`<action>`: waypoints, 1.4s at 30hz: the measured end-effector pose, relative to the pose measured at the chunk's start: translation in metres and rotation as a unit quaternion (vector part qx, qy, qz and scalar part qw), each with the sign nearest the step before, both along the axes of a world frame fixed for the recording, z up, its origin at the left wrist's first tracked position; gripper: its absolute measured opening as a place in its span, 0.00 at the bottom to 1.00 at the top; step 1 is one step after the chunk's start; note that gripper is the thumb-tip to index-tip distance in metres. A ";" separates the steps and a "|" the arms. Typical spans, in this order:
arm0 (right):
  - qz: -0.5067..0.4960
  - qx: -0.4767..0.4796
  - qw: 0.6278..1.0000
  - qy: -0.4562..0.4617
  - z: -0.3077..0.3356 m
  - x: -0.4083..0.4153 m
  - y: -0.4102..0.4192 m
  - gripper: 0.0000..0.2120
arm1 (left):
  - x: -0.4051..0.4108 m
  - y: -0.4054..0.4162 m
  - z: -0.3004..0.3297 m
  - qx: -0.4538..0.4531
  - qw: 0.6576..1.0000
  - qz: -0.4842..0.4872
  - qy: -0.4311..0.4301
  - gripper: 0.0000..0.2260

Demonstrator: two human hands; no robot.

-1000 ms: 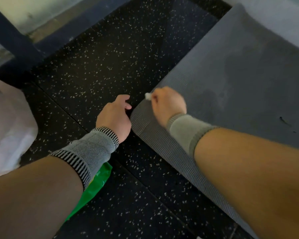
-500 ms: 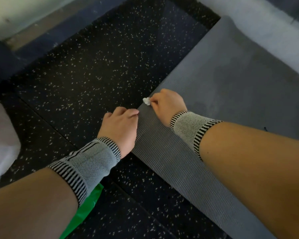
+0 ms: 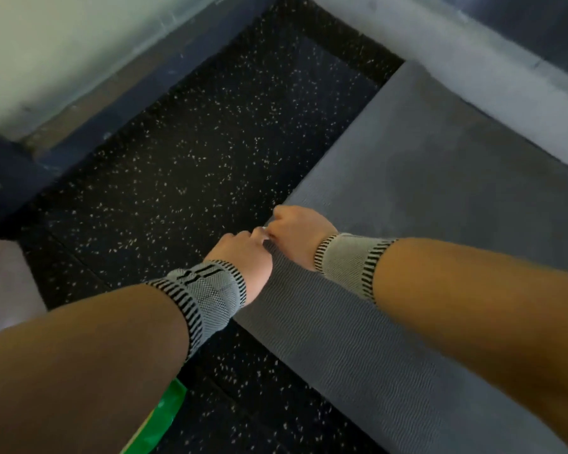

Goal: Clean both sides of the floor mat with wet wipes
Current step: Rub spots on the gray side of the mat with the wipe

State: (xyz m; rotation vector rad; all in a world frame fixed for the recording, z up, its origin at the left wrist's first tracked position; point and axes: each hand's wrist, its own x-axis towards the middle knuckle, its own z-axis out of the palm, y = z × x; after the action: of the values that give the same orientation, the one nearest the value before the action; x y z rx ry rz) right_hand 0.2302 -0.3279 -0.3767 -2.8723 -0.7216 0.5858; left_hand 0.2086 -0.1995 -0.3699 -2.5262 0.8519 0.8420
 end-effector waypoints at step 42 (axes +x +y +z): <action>-0.103 0.158 0.978 -0.087 -0.040 0.011 -0.047 0.11 | -0.024 -0.004 -0.014 -0.166 0.921 0.338 -0.100 0.29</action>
State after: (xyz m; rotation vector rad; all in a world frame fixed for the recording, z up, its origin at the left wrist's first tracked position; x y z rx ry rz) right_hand 0.2416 -0.3745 -0.4164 -2.6718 -0.4763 0.1754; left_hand 0.1844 -0.2033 -0.3837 -3.1990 0.0264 0.6287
